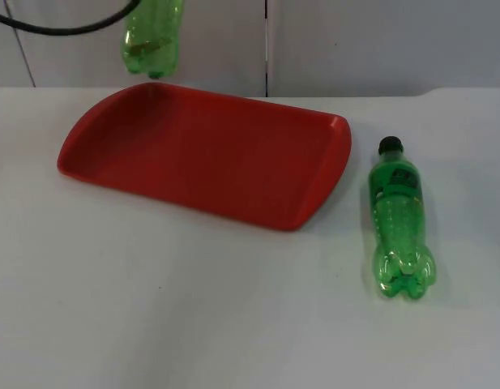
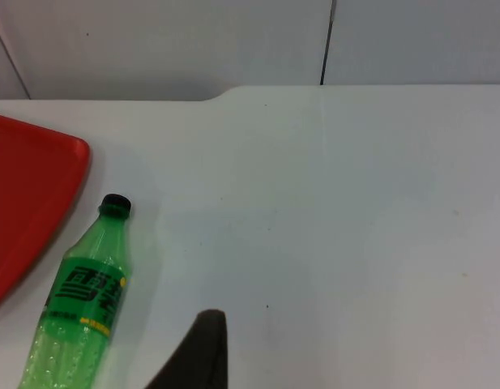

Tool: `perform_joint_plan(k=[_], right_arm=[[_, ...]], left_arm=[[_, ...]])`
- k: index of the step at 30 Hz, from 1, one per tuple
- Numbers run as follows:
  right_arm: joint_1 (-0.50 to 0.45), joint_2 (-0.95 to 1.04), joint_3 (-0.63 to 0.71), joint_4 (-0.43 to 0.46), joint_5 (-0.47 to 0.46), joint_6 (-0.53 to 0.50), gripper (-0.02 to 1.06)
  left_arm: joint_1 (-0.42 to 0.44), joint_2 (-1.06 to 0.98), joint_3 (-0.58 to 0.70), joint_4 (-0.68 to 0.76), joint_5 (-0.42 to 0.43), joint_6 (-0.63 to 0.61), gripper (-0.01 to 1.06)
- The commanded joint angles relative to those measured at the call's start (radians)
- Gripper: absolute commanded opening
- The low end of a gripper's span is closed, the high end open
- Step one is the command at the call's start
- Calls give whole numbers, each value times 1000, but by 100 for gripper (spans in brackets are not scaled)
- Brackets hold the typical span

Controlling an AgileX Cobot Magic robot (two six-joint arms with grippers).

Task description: Place the bottle upright on the tray.

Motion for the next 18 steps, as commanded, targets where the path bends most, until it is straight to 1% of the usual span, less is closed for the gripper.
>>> perform_joint_plan(k=[1, 5, 8, 9, 10, 12, 18], right_arm=[[-3, -3, -2, -2, -17, -6, 105], [-3, -3, -2, -2, -9, -6, 105], [-3, -3, -2, -2, 8, -6, 105], [-3, -3, -2, -2, 16, -6, 105], [-3, -3, -2, -2, 16, -6, 105], [-3, -3, -2, 0, 26, -6, 105], [-3, -3, -2, 2, 30, -6, 105]], left_arm=[[-3, 37, -56, -14, 38, 18, 0], [-3, 140, -142, -14, 68, 2, 0], [-3, 190, -179, -14, 90, 2, 0], [-3, 232, -214, -14, 130, 4, 0], [-3, 232, -214, -14, 130, 4, 0], [-3, 283, -261, -14, 184, 17, 0], [-3, 402, -374, -14, 188, 39, 0]])
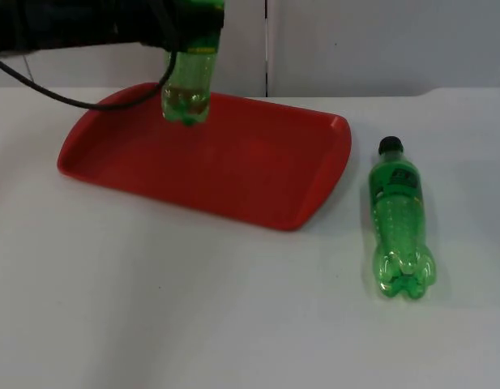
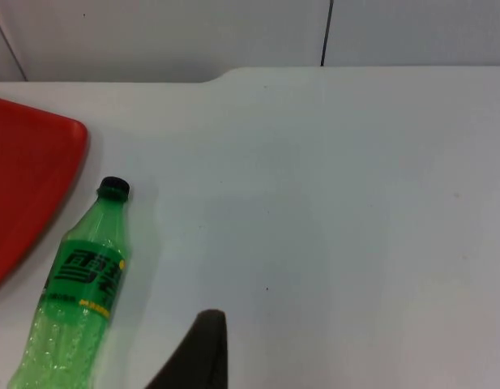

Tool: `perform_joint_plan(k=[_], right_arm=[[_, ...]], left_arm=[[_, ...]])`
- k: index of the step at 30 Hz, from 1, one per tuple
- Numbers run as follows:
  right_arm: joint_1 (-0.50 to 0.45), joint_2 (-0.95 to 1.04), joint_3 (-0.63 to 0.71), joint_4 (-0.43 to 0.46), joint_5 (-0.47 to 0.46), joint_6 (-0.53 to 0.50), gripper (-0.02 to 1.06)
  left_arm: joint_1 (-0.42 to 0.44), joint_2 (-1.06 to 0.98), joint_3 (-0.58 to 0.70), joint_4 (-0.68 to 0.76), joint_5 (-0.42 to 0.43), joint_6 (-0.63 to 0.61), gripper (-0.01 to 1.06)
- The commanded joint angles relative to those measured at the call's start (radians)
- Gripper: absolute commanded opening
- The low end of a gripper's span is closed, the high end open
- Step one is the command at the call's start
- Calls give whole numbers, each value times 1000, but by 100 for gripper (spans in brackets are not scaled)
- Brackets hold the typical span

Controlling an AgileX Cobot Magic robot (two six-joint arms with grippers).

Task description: Place the bottle upright on the tray.

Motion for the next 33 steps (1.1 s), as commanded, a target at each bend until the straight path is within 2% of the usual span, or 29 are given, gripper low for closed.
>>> perform_joint_plan(k=[1, 10, 29, 33], right_arm=[[-3, -3, -2, 2, 1, -6, 105], [-3, -3, -2, 2, 1, -6, 105], [-3, -3, -2, 2, 1, -6, 105], [-3, -3, -2, 2, 1, -6, 105]], left_arm=[[-2, 31, -43, -16, 22, 16, 0], [-2, 113, -64, -16, 19, 119, 0], [-2, 133, -64, -16, 37, 119, 0], [-2, 133, -64, 19, 37, 119, 0]])
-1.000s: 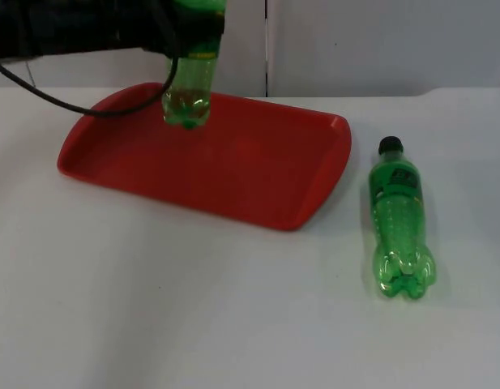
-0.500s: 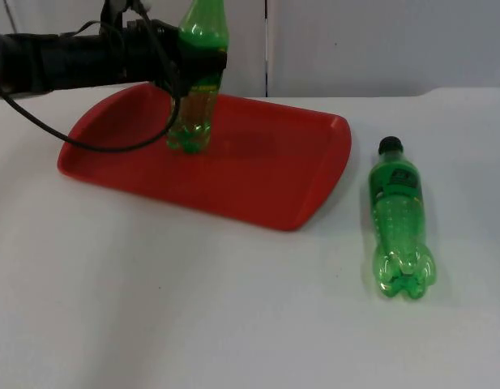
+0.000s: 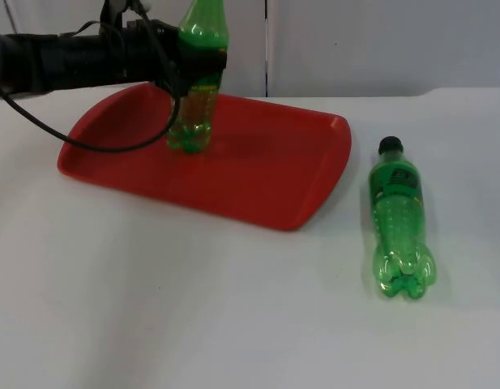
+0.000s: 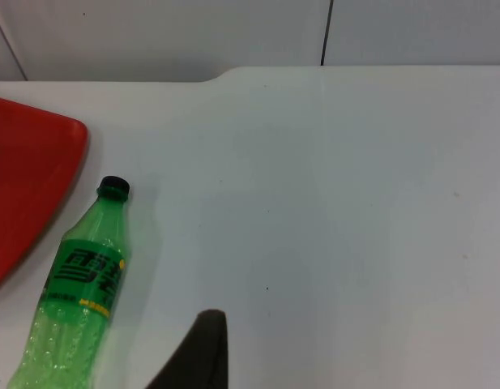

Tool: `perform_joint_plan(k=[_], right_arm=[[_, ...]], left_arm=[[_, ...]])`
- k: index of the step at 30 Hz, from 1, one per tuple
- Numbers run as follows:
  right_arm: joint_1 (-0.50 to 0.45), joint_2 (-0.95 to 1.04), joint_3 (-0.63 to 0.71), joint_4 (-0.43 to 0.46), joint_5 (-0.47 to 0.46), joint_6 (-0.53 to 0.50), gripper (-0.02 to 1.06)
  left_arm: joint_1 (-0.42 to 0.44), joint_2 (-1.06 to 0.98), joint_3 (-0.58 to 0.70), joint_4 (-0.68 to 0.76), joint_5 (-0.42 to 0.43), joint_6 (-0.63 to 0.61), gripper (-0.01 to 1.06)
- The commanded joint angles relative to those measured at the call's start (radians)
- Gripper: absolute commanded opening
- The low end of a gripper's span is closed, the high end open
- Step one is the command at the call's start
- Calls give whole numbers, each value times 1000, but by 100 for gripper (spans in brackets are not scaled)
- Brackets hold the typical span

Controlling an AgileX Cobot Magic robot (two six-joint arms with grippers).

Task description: Place the bottle upright on the tray.

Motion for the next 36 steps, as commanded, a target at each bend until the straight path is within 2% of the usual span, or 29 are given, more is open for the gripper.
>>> perform_joint_plan(k=[1, 7, 9, 10, 15, 16, 17, 20, 23, 36], right_arm=[[-3, -3, -2, 2, 1, -6, 105], [-3, -3, -2, 2, 4, -6, 105], [-3, -3, -2, 2, 4, -6, 105], [-3, -3, -2, 2, 4, -6, 105], [-3, -3, -2, 2, 4, -6, 105], [-3, -3, -2, 2, 4, -6, 105], [-3, -3, -2, 2, 4, -6, 105], [-3, -3, -2, 2, 4, -6, 105], [-3, -3, -2, 2, 4, -6, 105], [-3, -3, -2, 2, 4, -6, 105]], left_arm=[[-2, 5, -4, 48, 6, 0, 0], [21, 5, -4, 109, 6, -3, 0], [34, 5, -4, 111, 8, -3, 7], [34, 5, -4, 111, 8, -3, 7], [75, 5, -4, 113, 15, -47, 46], [75, 5, -4, 113, 15, -47, 46], [79, 5, -4, 113, 15, -48, 54], [95, 5, -4, 115, 15, -58, 69], [101, 5, -4, 125, 15, -58, 72], [115, 5, -4, 205, 23, -83, 72]])
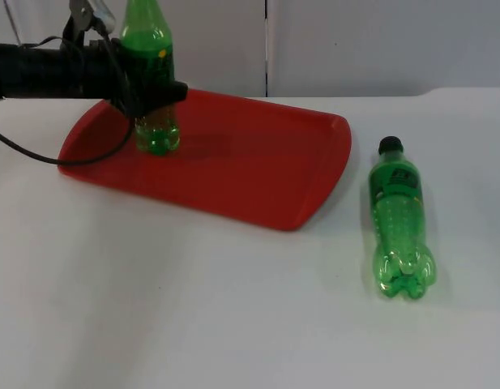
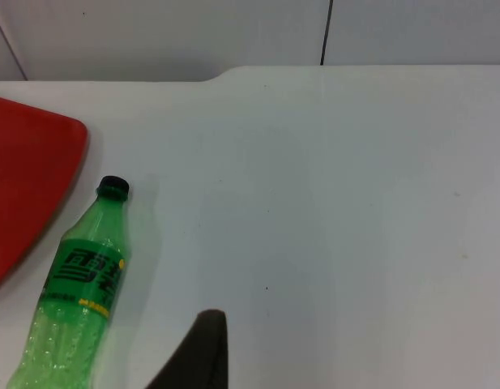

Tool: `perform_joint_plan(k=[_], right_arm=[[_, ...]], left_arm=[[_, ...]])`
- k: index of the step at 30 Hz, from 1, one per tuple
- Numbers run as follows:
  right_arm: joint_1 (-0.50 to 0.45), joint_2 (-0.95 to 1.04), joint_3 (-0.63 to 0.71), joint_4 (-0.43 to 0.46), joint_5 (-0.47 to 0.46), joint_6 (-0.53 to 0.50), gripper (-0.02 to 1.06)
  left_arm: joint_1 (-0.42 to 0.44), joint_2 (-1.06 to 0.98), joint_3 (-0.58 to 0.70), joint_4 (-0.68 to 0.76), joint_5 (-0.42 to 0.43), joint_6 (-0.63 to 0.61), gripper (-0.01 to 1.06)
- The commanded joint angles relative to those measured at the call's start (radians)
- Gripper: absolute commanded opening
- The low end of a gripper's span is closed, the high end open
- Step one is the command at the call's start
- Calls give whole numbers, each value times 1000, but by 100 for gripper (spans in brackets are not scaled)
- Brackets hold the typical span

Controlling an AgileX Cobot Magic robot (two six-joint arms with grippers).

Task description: Place the bottle upright on the tray.

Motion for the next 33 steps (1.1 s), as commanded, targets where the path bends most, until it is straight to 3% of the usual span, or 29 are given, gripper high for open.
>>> perform_joint_plan(k=[1, 5, 9, 11, 14, 25, 33], right_arm=[[-3, -3, -2, 2, 2, -6, 105], [-3, -3, -2, 2, 2, -6, 105], [-3, -3, -2, 2, 2, -6, 105], [-3, -3, -2, 2, 2, -6, 105], [-3, -3, -2, 2, 4, -6, 105], [-3, -3, -2, 2, 4, -6, 105], [-3, -3, -2, -2, 6, -6, 105]], left_arm=[[14, -3, 4, 21, 24, -13, 72], [30, -3, 4, 41, 50, -13, 77], [44, -3, 4, 53, 52, -13, 105], [52, -3, 4, 68, 63, -17, 105], [77, -3, 4, 143, 154, 9, 105], [161, -3, 4, 187, 159, -40, 105], [196, -20, 4, 373, 159, -218, 105]])
